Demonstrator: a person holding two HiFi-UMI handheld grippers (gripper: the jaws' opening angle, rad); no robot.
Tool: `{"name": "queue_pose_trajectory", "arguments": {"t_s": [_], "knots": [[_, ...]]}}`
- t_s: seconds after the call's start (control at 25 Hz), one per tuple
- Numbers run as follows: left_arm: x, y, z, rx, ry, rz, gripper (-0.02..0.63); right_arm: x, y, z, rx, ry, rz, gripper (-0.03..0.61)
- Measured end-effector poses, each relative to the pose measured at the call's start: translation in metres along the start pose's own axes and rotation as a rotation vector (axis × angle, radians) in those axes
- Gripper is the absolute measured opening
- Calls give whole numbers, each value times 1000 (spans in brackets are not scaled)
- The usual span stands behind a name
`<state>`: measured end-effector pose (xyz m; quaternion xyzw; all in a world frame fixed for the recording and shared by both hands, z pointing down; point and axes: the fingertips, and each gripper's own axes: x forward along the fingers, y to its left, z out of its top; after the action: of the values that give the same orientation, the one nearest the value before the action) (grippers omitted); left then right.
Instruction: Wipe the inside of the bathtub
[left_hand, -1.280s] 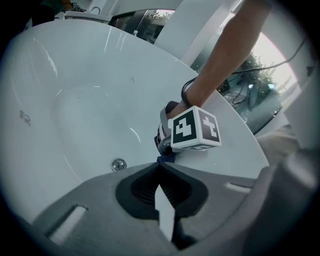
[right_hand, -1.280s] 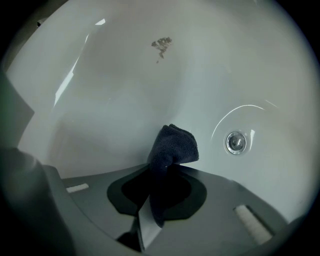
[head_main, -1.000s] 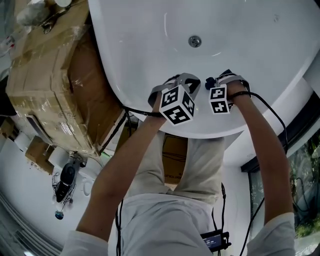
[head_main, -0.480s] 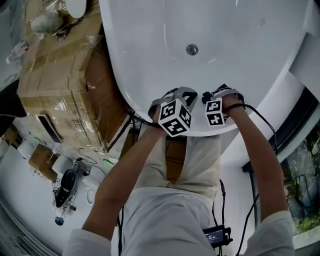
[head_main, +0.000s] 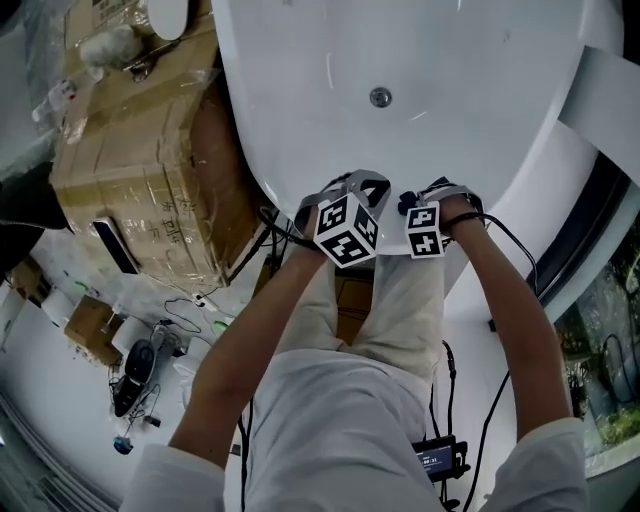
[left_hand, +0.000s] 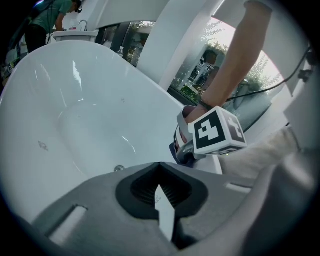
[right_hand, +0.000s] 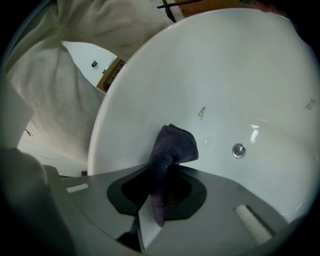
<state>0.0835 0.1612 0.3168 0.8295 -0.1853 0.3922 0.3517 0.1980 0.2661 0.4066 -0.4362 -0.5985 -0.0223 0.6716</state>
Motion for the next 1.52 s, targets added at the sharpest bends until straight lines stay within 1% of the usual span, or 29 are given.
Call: {"name": "queue_pose_trajectory", "arguments": {"t_s": [0.16,0.36,0.44,0.6,0.72,0.8,0.96,1.16,1.24,1.32,1.4,1.52], "knots": [[-10,-8,5,14,5,4,-3,-21,13,16,33,-66,-30,51],[-26,-17,16,10,-1,34,-3,-51,26,35,93,-166,-104,51],[-31,-16,24,3,-9,57,-3,-64,23,34,127,-197,-145,51],[-53,-22,46,-44,-56,105,-3,-106,15,32,292,-302,-197,51],[-71,-26,60,-44,-79,138,-4,-136,9,24,371,-340,-242,51],[-81,-28,69,-42,-93,157,-3,-156,4,18,446,-381,-275,51],[-100,-29,81,-56,-108,189,-5,-201,-6,10,664,-522,-324,51],[-132,-28,94,-122,-140,223,-5,-253,-15,-8,926,-710,-355,51],[-146,-25,104,-176,-163,216,-5,-279,-22,-19,1003,-787,-386,51],[-162,-25,119,-254,-202,201,-5,-308,-23,-28,1039,-847,-428,51],[-180,-28,139,-301,-250,199,-5,-340,-20,-36,1047,-891,-475,51],[-205,-31,170,-294,-300,221,-5,-390,-14,-46,1049,-936,-545,51]]}}
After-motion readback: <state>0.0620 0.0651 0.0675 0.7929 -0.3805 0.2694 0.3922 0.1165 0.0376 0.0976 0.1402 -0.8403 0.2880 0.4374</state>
